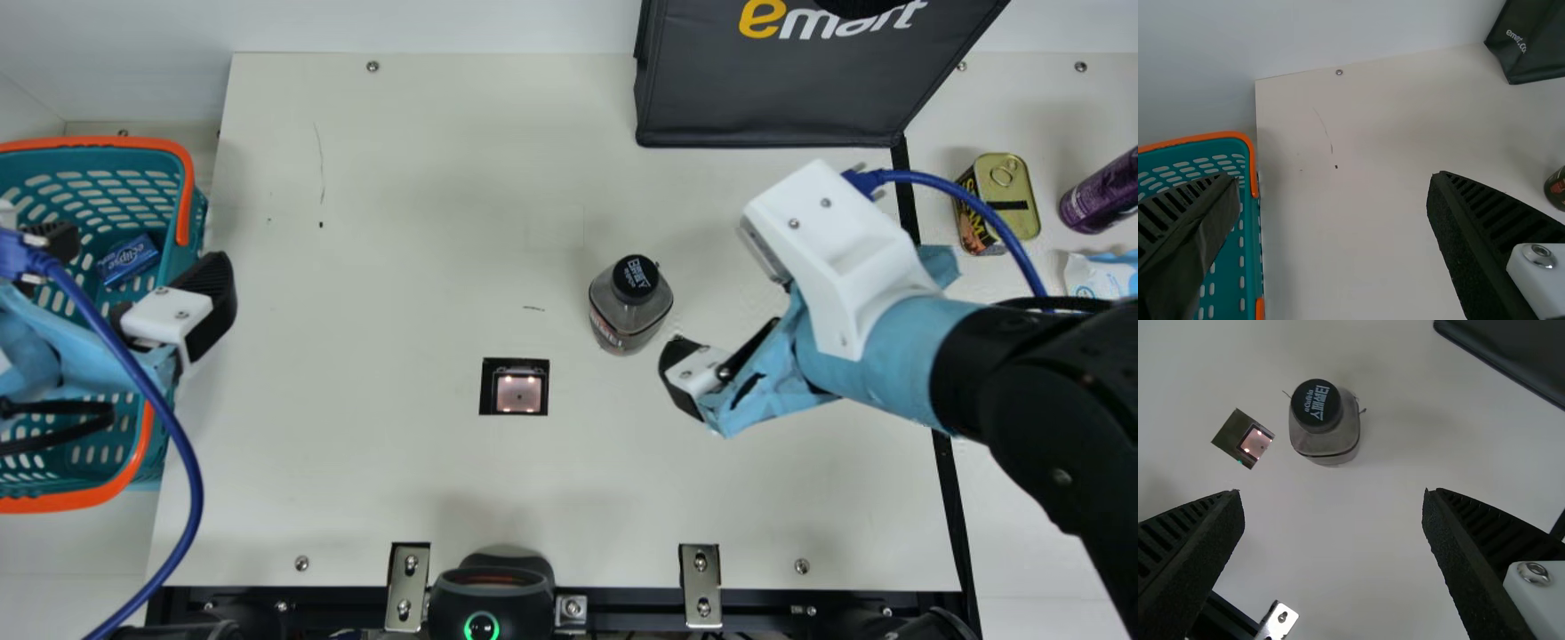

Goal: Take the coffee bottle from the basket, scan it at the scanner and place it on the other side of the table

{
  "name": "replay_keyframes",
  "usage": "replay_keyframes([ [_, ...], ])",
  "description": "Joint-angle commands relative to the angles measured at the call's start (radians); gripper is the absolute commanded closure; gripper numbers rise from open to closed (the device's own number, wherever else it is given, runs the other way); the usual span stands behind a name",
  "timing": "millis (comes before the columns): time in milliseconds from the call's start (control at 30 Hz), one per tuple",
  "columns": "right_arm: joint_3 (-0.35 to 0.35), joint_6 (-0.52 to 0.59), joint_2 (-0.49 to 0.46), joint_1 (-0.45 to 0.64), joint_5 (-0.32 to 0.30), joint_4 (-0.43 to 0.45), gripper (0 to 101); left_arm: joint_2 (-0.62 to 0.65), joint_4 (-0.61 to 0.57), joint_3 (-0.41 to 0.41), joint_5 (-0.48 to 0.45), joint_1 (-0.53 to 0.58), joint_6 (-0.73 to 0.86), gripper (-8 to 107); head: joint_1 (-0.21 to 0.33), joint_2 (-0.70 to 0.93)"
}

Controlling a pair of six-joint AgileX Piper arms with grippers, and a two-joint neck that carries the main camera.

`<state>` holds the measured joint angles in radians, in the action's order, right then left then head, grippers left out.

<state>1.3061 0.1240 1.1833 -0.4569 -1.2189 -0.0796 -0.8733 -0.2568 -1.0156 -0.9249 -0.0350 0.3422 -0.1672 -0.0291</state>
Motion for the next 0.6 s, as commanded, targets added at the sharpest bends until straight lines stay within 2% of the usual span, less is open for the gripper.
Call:
replay_keyframes([
  [0, 0.007, -0.039, 0.014, -0.020, 0.002, 0.005, 6, 0.000, 0.000, 0.000, 0.000, 0.000, 0.000, 9, 0.029, 0.002],
  [267, -0.013, -0.149, 0.072, -0.072, 0.084, 0.033, 6, 0.000, 0.000, 0.000, 0.000, 0.000, 0.000, 9, 0.029, 0.002],
  [567, -0.091, -0.244, 0.107, -0.106, 0.236, 0.073, 6, 0.000, 0.000, 0.000, 0.000, 0.000, 0.000, 9, 0.029, 0.002],
])
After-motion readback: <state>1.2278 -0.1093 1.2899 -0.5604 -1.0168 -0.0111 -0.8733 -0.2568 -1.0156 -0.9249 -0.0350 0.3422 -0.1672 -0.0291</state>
